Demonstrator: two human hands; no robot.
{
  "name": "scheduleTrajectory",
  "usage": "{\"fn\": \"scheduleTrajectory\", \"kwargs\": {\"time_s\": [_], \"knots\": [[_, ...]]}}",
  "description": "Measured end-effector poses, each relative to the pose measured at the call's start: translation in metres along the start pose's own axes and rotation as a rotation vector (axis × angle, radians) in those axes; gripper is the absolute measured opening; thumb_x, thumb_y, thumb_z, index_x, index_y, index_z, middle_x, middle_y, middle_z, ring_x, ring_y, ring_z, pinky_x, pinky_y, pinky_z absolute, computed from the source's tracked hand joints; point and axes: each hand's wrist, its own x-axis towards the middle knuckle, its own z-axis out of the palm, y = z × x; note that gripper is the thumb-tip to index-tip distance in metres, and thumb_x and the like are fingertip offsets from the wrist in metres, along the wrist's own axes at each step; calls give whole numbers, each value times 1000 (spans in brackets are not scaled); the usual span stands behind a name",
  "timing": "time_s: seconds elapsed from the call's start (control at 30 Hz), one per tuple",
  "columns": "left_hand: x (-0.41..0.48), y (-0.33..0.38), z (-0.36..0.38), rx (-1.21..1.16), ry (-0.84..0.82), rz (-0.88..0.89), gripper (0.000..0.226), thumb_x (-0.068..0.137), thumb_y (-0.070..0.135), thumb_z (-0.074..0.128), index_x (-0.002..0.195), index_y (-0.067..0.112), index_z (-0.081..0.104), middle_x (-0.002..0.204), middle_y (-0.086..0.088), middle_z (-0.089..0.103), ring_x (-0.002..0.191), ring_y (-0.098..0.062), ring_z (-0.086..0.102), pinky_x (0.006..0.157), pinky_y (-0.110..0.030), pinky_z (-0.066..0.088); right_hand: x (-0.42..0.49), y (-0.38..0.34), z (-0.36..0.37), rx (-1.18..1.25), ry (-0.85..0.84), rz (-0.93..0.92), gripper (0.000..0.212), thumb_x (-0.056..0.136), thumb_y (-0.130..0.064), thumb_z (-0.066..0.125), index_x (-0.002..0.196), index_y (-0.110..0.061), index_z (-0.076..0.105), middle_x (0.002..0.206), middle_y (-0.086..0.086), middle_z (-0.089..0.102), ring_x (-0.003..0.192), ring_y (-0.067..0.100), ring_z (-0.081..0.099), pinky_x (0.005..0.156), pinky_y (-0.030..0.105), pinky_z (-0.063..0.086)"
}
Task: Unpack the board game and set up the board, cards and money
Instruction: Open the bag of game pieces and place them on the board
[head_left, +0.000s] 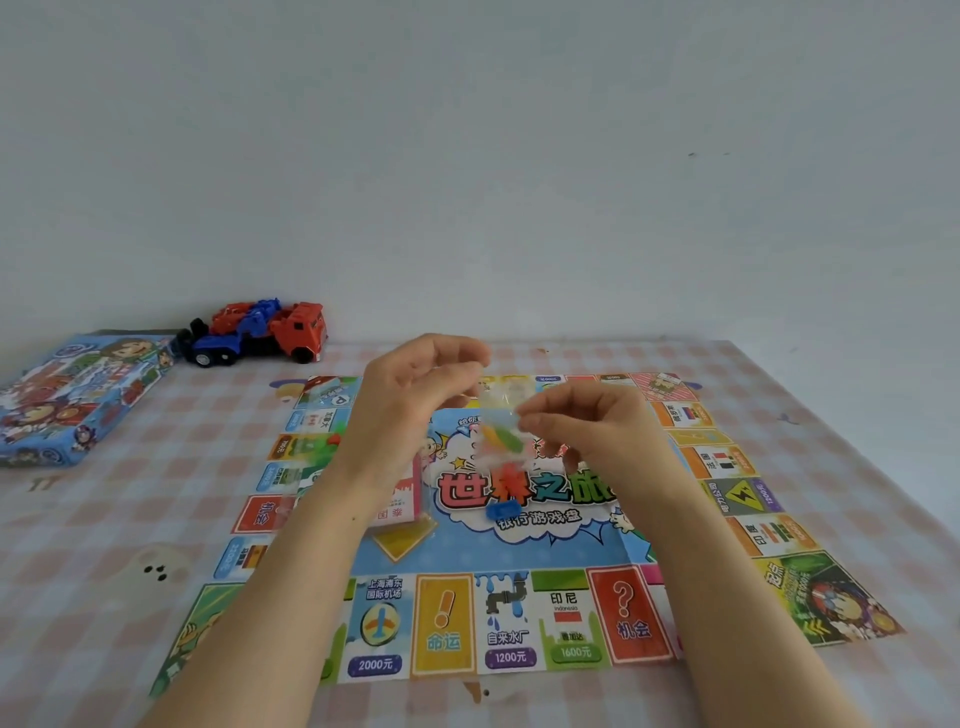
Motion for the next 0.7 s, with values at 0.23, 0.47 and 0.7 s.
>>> {"fn": "scheduleTrajectory", "kwargs": {"time_s": [0.23,0.47,0.7], "knots": [[0,-3,2,38,-19,-15,32,79,41,65,97,15,71,92,0,72,88,-11,67,81,-23,53,-1,-2,0,135,-9,2,8,82,1,67,88,0,71,85,18,73,65,18,66,61,25,55],[0,-6,4,122,-8,-1,13,76,22,75,87,15,72,81,5,72,76,-6,66,69,-12,50,-2,-3,1,102,-49,1,5,82,-2,68,86,0,71,85,17,73,64,19,67,61,26,55],[0,-12,7,283,-69,9,5,77,17,76,76,16,71,72,4,71,67,-6,65,63,-12,50,-2,-3,-1,159,-44,7,9,85,-5,66,89,2,70,87,17,73,63,20,65,58,25,55]]}}
